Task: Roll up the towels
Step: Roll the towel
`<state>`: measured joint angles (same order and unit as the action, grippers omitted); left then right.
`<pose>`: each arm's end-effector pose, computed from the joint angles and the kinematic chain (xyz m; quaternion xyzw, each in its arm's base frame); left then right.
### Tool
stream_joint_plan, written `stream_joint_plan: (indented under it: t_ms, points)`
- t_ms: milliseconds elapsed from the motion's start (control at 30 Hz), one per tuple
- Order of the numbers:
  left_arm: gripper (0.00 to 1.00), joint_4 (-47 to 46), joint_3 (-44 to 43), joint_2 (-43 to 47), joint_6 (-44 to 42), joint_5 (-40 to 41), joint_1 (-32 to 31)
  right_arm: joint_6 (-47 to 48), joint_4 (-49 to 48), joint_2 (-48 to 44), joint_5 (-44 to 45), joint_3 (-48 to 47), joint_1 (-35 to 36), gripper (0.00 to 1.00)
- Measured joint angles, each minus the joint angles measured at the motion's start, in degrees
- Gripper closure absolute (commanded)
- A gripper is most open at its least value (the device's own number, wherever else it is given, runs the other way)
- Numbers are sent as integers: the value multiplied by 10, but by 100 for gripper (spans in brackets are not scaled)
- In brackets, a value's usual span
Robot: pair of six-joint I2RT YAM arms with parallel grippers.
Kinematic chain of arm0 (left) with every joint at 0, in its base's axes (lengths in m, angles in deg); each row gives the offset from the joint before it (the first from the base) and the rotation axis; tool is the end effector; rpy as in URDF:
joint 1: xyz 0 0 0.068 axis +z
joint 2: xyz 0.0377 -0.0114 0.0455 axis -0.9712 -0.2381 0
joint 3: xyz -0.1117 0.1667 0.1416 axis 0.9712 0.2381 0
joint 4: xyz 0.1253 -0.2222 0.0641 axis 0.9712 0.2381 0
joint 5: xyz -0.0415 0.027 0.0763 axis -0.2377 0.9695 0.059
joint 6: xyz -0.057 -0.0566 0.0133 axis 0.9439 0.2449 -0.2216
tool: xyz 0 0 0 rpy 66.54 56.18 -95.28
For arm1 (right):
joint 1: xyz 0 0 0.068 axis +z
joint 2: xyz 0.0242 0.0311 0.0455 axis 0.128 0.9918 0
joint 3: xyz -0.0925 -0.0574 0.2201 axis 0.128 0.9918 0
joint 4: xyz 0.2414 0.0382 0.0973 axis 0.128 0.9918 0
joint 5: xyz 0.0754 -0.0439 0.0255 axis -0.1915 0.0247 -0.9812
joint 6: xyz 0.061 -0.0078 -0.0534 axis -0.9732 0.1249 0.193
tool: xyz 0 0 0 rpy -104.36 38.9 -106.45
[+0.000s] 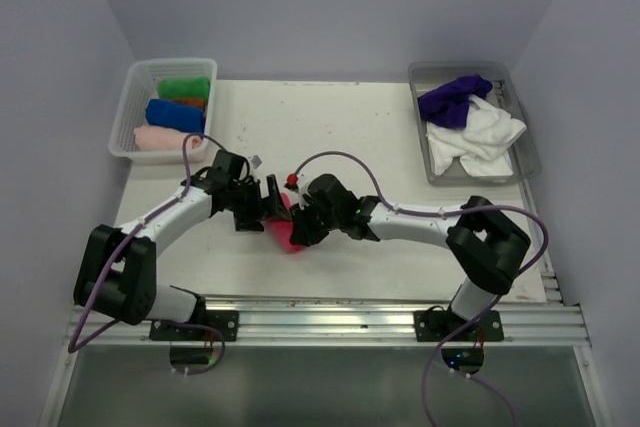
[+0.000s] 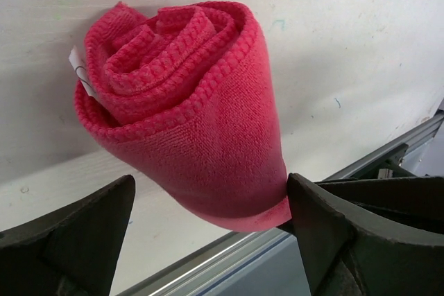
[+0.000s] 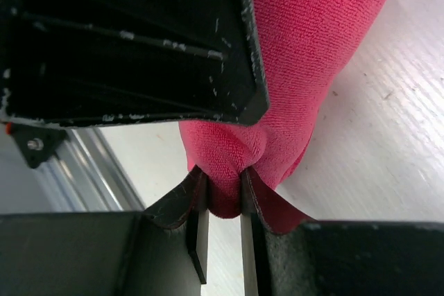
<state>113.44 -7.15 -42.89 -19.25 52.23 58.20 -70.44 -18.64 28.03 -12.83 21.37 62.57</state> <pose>0.2559 -0.1145 0.1315 -0.0952 0.9452 -0.2918 0.1117 0.2048 0.3226 0.1373 -0.3164 0.8517 0.3288 0.2578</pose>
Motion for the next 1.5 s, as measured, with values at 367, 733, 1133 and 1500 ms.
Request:
stream_joint_plan:
  t_ms: [367,733,1133,1500]
  points:
    - [58,-37,8,-33,12,-30,0,-68,-58,0,-92,26,-33,67]
    - [67,-28,8,-34,11,-14,-1,-20,92,-83,143,-41,33,31]
    - [66,-13,1,-34,11,-2,-1,86,203,39,409,-208,219,23]
    - [66,-5,-2,-34,11,3,-1,110,250,126,451,-231,224,25]
